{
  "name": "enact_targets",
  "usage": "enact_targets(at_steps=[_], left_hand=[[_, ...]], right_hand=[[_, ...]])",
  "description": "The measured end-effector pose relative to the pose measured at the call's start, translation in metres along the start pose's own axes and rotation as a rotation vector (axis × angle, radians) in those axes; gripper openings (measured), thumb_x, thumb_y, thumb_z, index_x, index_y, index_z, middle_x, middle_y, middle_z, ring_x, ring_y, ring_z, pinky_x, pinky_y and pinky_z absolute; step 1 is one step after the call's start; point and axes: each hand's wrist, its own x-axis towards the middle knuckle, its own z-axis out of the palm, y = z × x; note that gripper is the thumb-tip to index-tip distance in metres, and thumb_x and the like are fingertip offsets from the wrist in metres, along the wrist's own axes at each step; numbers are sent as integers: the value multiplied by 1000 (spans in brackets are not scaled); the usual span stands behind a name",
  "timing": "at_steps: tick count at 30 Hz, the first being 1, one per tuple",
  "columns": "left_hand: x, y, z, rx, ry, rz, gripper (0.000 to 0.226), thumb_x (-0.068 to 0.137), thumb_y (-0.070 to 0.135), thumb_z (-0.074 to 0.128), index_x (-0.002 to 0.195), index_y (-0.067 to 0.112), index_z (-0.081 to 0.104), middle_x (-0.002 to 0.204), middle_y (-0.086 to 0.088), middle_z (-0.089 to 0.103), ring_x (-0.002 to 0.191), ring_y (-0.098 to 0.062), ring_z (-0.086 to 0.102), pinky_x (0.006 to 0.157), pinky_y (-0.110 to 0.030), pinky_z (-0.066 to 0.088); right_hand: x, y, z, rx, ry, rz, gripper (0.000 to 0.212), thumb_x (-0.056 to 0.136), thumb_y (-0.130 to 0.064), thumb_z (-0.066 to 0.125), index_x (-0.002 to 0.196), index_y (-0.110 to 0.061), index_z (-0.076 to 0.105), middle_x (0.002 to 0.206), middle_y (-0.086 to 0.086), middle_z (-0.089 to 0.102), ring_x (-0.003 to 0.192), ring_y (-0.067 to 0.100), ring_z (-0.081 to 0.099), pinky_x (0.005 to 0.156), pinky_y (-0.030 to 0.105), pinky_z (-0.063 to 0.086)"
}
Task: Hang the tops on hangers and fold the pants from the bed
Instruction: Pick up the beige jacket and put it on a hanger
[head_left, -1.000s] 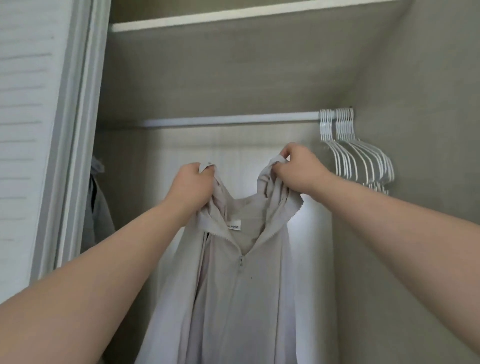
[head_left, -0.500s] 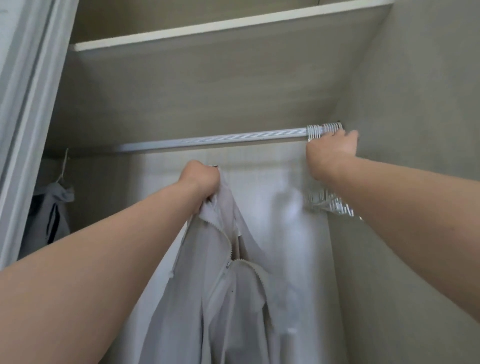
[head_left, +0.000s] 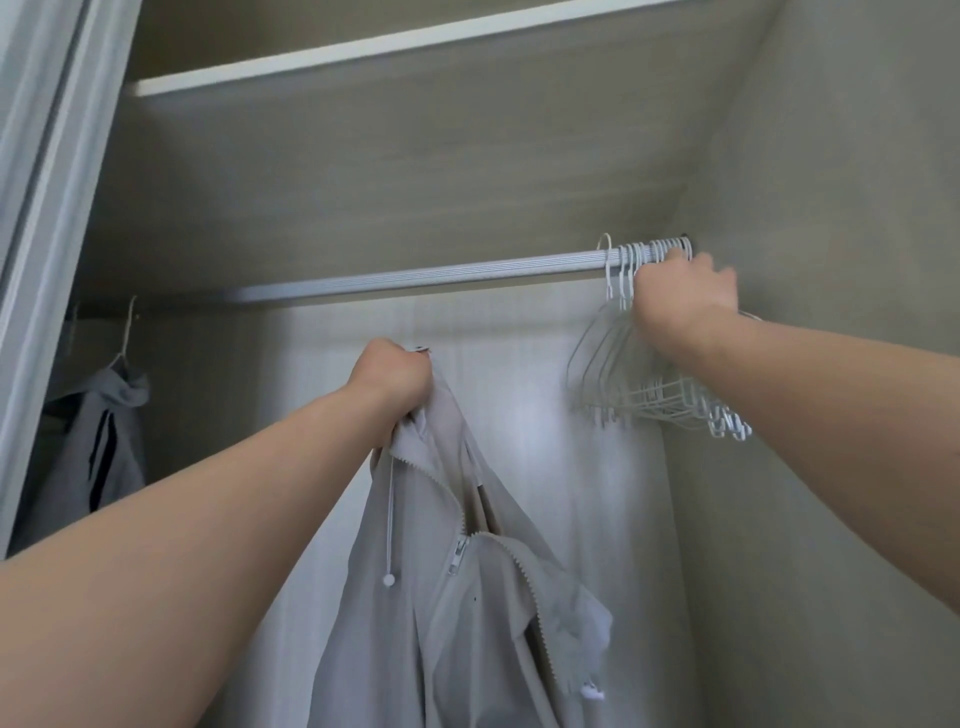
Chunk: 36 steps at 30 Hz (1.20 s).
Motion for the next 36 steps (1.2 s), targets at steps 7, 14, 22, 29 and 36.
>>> enact_targets(at_steps=[7,14,22,29,36], left_hand=[[-12,-4,-6,21,33,31,39,99,23,49,67,20,28,66,-2,29,60,-24,28,54,-32,21],[-36,-23,-25,-8,67,33,35,99,26,49,70,22,30,74,-6,33,70,-23,34,62,-32,26],[-68,-47,-63,-12,89,48,29,99,28,53,74,15,46,72,-12,44,68,-25,46,66,-34,35],[-118,-47,-109,2,142,8,31,100,26,52,71,14,47,72,-11,45,72,-22,46,68,-34,36],[-170,21,-187,98,383,19,33,101,32,47,78,11,56,75,-12,56,72,-30,57,63,-34,45]], right_hand=[[-17,3,-17,340,78,25,27,90,-11,52,117,-10,57,122,19,61,112,40,59,78,37,38],[-104,-5,-16,1060,115,168,8,94,-16,54,89,-17,61,84,9,65,77,30,59,61,28,38],[-206,-31,-31,1944,-176,420,17,98,-11,52,86,-22,46,46,-10,39,35,6,26,35,15,20],[-207,-30,-65,2030,-440,314,20,103,-26,47,90,-15,57,49,-7,22,38,9,15,37,14,14],[-233,-32,-124,2180,-428,42,27,101,-19,50,85,-15,70,46,-5,27,34,10,19,40,13,18]])
